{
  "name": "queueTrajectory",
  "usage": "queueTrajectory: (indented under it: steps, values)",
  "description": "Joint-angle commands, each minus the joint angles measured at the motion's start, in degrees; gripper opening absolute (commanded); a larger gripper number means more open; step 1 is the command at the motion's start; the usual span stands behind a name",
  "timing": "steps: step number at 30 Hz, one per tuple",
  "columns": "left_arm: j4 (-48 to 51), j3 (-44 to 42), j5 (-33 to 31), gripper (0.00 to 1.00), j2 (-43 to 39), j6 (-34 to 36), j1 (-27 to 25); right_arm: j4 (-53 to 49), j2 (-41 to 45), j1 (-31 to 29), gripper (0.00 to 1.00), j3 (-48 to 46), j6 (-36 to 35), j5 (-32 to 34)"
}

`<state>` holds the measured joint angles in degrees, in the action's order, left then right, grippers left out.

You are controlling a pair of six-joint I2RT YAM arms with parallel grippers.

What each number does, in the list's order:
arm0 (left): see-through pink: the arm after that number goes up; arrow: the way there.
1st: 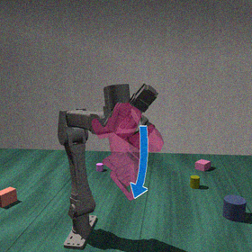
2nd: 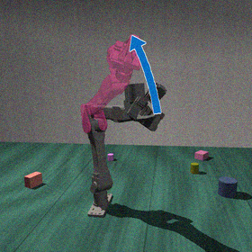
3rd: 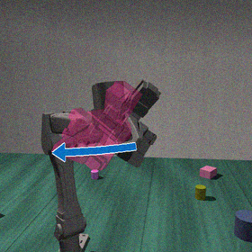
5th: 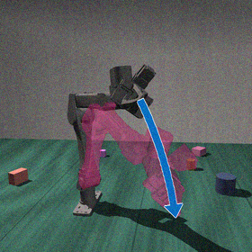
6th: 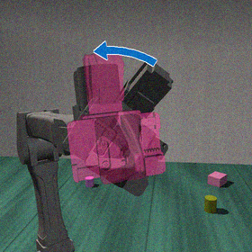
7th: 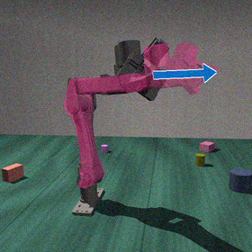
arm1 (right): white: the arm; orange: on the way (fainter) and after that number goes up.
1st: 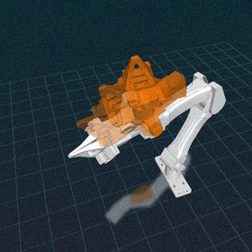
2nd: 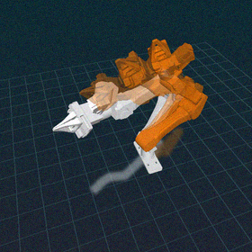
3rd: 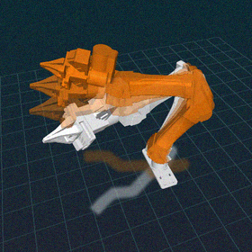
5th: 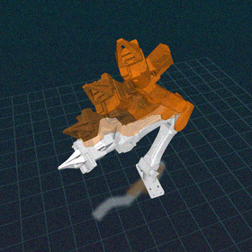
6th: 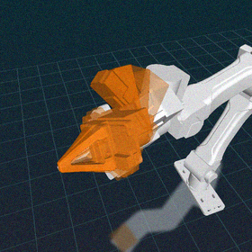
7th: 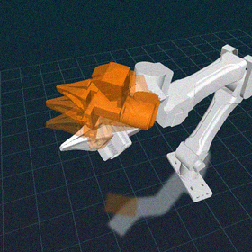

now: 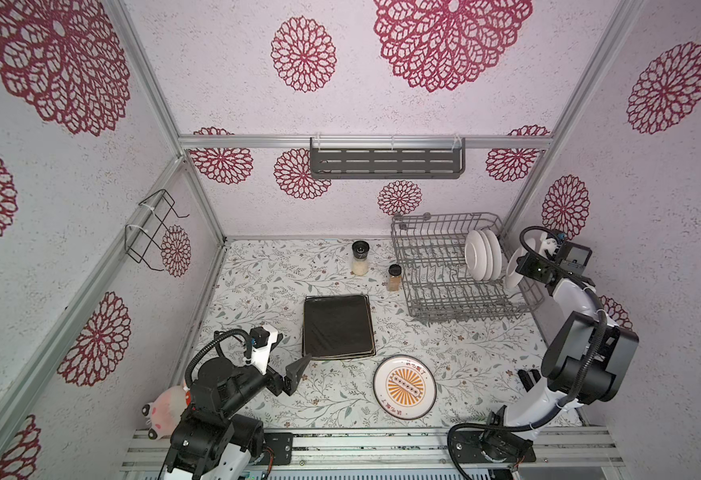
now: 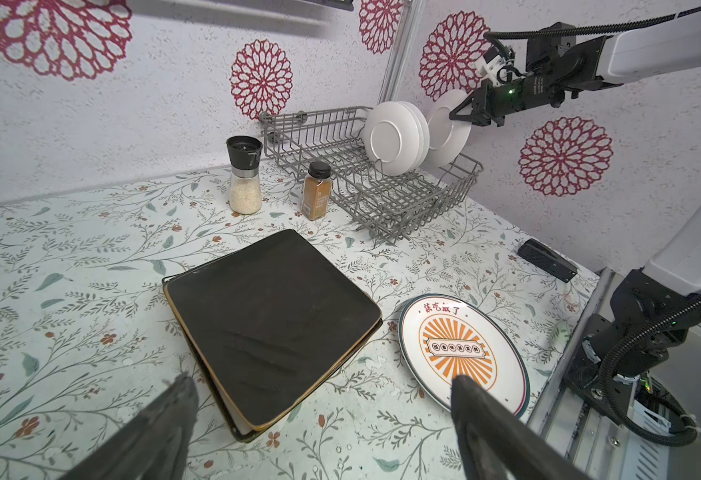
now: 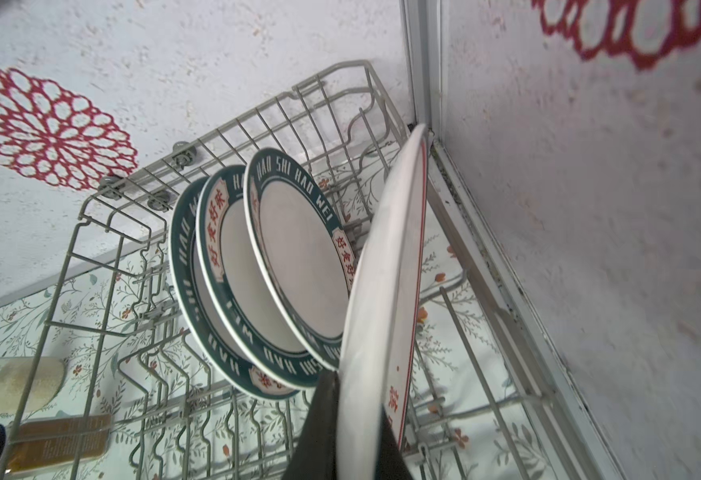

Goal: Unload the plates from the dish rack
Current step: 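Grip the printed plate rim with the right gripper and lift it out, then carry the printed plate toward the robot over the first sunburst plate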

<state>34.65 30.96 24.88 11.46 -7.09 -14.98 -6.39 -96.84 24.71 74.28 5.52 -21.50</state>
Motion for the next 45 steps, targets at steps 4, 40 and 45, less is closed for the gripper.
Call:
queueTrajectory:
  steps: [4, 40, 45]
  values:
    - [-0.4, -0.3, 0.5, 0.97, -2.0, 1.5, -0.9, 1.4, 10.2, -0.3, 0.0, -3.8, -1.3, 2.1]
    - [-0.1, -0.6, -3.6, 0.97, -8.5, 1.2, -3.0, -44.2, 41.6, -60.2, 0.0, -8.6, 12.6, 59.3]
    - [-0.1, -0.7, -3.6, 0.97, -8.2, 1.2, -3.3, -56.4, 37.7, -74.6, 0.0, -4.1, 23.3, 69.1]
